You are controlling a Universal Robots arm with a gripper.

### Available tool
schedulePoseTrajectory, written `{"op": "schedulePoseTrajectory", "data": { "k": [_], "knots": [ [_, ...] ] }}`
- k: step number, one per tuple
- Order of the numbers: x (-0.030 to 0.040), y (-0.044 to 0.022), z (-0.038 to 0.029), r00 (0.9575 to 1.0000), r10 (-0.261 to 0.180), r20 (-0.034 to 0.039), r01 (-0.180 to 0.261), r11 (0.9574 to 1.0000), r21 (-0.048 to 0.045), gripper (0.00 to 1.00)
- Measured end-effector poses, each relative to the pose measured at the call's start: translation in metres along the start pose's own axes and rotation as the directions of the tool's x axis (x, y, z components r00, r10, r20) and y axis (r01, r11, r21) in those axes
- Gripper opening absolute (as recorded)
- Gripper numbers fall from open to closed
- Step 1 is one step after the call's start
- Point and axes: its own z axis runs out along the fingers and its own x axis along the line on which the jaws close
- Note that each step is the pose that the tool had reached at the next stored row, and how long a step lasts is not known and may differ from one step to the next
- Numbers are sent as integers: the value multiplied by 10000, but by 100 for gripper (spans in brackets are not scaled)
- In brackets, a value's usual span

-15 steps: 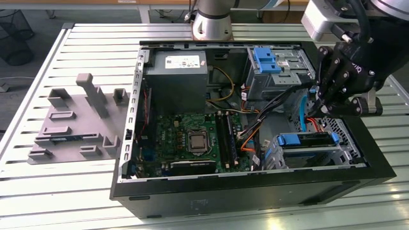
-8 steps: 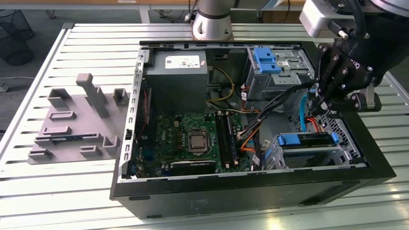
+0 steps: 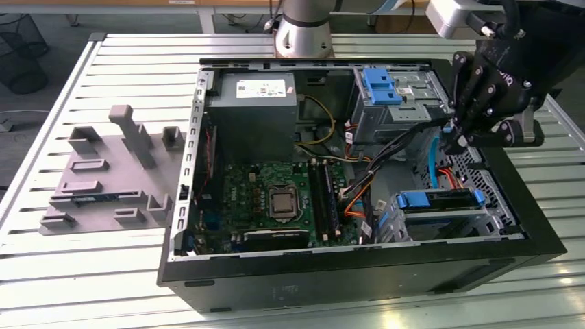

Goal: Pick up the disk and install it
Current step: 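Insert the second disk wire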

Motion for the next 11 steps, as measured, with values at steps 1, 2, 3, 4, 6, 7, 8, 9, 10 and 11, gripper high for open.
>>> {"op": "schedulePoseTrajectory", "data": {
  "k": [1, 2, 3, 4, 6, 7, 8, 9, 10, 11],
  "knots": [
    [-7, 2, -9, 10000, 0, -2, 0, 10000, 3, 11],
    [-15, 5, -17, 10000, 0, -1, 0, 10000, 5, 11],
    [-24, 8, -24, 10000, 1, 0, -1, 10000, 9, 11],
    [-31, 11, -30, 10000, 0, 0, 0, 10000, 12, 11],
    [-44, 17, -40, 10000, 0, 1, 0, 10000, 19, 11],
    [-52, 20, -43, 10000, 0, 0, 0, 10000, 23, 11],
    [-61, 24, -46, 10000, 0, 1, 0, 10000, 27, 11],
    [-72, 28, -48, 10000, 0, 0, 0, 10000, 31, 11],
    [-88, 29, -51, 10000, 0, -1, 0, 10000, 35, 11],
    [-111, 30, -53, 10000, -1, -3, 1, 10000, 40, 11]
  ]
}}
